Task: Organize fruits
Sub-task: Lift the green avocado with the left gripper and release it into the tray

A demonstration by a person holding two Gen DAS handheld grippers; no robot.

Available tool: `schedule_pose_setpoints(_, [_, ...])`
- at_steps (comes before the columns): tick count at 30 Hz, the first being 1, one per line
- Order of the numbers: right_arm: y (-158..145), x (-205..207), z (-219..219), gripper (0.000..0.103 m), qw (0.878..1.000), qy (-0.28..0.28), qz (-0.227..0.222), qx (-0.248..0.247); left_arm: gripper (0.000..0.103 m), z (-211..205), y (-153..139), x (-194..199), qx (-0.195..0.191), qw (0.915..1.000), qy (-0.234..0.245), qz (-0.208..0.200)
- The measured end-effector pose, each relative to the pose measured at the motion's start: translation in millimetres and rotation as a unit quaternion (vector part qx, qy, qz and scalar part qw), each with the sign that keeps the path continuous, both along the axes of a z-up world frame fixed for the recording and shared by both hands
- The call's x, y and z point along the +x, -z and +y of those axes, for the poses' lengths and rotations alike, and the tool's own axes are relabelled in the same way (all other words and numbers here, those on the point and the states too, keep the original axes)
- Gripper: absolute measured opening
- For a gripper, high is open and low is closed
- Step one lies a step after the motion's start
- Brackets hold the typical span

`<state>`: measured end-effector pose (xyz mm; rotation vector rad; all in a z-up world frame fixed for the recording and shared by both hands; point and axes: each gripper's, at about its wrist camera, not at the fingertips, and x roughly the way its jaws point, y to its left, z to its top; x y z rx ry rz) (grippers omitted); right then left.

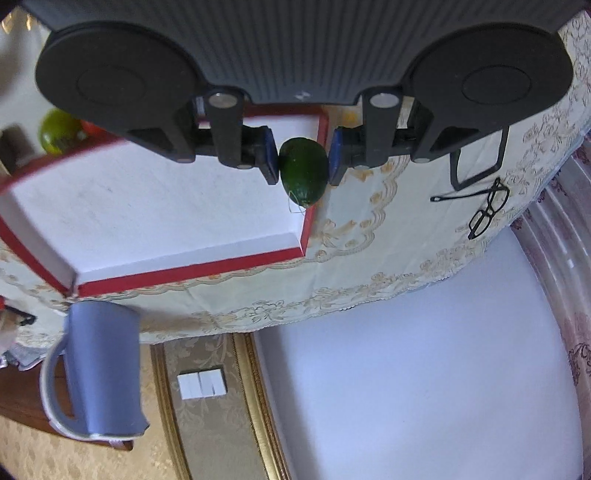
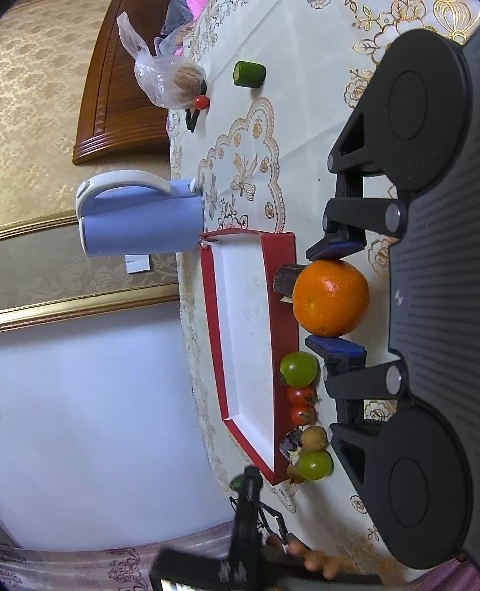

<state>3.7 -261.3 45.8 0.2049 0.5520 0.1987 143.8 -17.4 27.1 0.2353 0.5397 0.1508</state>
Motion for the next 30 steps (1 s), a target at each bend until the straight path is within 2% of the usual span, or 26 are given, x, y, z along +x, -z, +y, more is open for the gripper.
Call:
schedule_pose_setpoints(8, [0,-2,-4,0.043,1.0,0.0,-0.003,0.003,0.027,-12,5,59,-0.003,0.9995,0.001,0.032])
schedule_pose_setpoints(16, [0,0,-5,0.043,1.0,0.002,0.0,0.003,0.03,-20,15,98,-0.026,0.9969,0.01,0.074])
schedule_pose_setpoints(18, [2,1,-5,0.043,1.0,0.002,0.001,0.003,0.041,-21,15,98,-0.026,0.9971,0.01,0.071])
schedule_pose_setpoints(19, [2,2,-5,0.043,1.0,0.002,0.002,0.003,0.056,-21,13,96,-0.021,0.9976,0.008,0.065])
schedule_pose_setpoints(20, [2,2,-4,0.043,1.0,0.001,0.002,0.003,0.067,-21,11,91,-0.019,0.9983,0.006,0.054])
schedule_pose_setpoints(22, [1,2,-3,0.043,1.0,-0.001,0.0,0.002,0.071,-14,3,77,-0.024,0.9994,0.002,0.026])
schedule_pose_setpoints(24, [-1,4,-3,0.043,1.0,-0.003,-0.002,0.002,0.08,-3,-5,59,-0.041,0.9991,-0.012,0.003])
schedule_pose_setpoints(26, [-3,7,-2,0.043,1.0,-0.007,-0.004,0.001,0.094,13,-11,36,-0.076,0.9963,-0.032,-0.022])
schedule_pose_setpoints(28, [-6,12,0,0.043,1.0,-0.012,-0.007,-0.003,0.099,28,-11,14,-0.11,0.9919,-0.048,-0.041])
schedule_pose_setpoints(30, [-10,20,2,0.043,1.0,-0.017,-0.01,-0.007,0.099,41,-4,-8,-0.139,0.9873,-0.061,-0.046])
